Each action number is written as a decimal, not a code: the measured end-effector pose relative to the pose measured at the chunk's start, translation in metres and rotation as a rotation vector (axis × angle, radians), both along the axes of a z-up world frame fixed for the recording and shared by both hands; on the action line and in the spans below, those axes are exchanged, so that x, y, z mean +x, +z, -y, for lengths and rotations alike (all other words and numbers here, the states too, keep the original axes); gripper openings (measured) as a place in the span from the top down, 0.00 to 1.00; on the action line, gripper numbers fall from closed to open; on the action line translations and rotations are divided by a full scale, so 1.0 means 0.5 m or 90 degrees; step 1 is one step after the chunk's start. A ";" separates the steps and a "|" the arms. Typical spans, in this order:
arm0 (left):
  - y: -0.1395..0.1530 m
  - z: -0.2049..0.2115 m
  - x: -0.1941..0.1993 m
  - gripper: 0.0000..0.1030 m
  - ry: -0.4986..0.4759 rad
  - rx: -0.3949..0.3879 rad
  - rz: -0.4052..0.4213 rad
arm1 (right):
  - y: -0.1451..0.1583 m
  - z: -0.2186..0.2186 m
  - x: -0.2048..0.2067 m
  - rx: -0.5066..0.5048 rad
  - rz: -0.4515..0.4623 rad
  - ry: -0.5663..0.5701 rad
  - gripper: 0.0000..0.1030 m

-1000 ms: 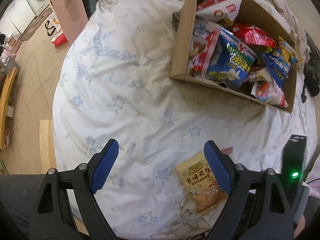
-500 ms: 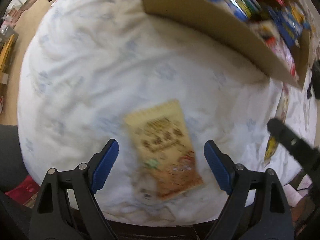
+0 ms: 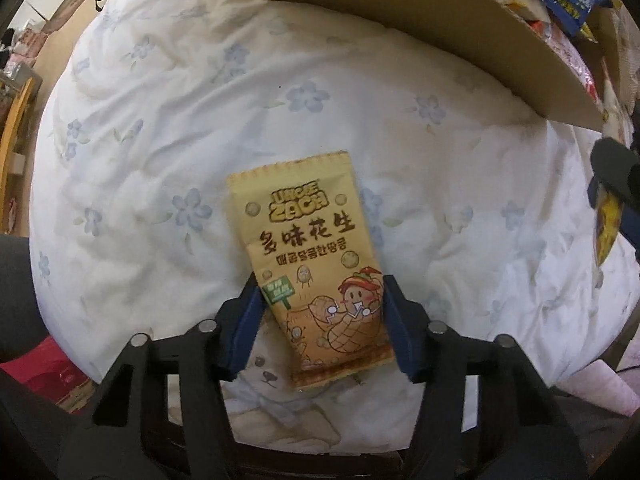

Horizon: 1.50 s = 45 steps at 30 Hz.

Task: Organize snacks
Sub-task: 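Grasp the pink-checked stick packet with the right gripper while the left grasps the yellow peanut packet, then carry both packets over the box and open both grippers to drop them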

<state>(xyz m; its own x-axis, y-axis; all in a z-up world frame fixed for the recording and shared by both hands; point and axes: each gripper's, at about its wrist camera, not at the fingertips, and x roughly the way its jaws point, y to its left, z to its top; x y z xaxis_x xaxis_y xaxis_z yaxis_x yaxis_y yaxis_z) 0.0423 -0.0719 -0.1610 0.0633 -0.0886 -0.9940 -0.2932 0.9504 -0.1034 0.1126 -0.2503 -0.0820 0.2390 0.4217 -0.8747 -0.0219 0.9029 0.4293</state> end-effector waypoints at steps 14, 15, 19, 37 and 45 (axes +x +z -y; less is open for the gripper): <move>0.079 -0.048 0.020 0.71 -0.092 -0.001 0.062 | 0.001 -0.046 -0.002 0.001 0.008 0.012 0.73; 0.089 -0.056 0.026 0.71 -0.097 0.002 0.069 | 0.000 -0.044 -0.003 0.000 0.008 0.011 0.73; 0.129 -0.078 0.032 0.71 -0.115 0.004 0.099 | 0.000 -0.038 0.000 0.000 0.010 0.000 0.73; 0.334 -0.156 0.243 0.71 -0.152 0.009 0.280 | 0.080 0.000 0.053 0.065 0.110 -0.033 0.73; 0.304 -0.102 0.310 0.71 -0.187 0.039 0.308 | 0.105 -0.039 0.149 0.053 0.164 -0.011 0.73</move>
<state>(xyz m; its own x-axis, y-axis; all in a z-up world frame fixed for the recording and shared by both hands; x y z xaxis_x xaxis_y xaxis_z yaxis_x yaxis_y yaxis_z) 0.1972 -0.0210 -0.0092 0.4948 -0.1146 -0.8614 0.0513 0.9934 -0.1027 0.1869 -0.2310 -0.0296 0.4572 0.4834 -0.7465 -0.1257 0.8661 0.4838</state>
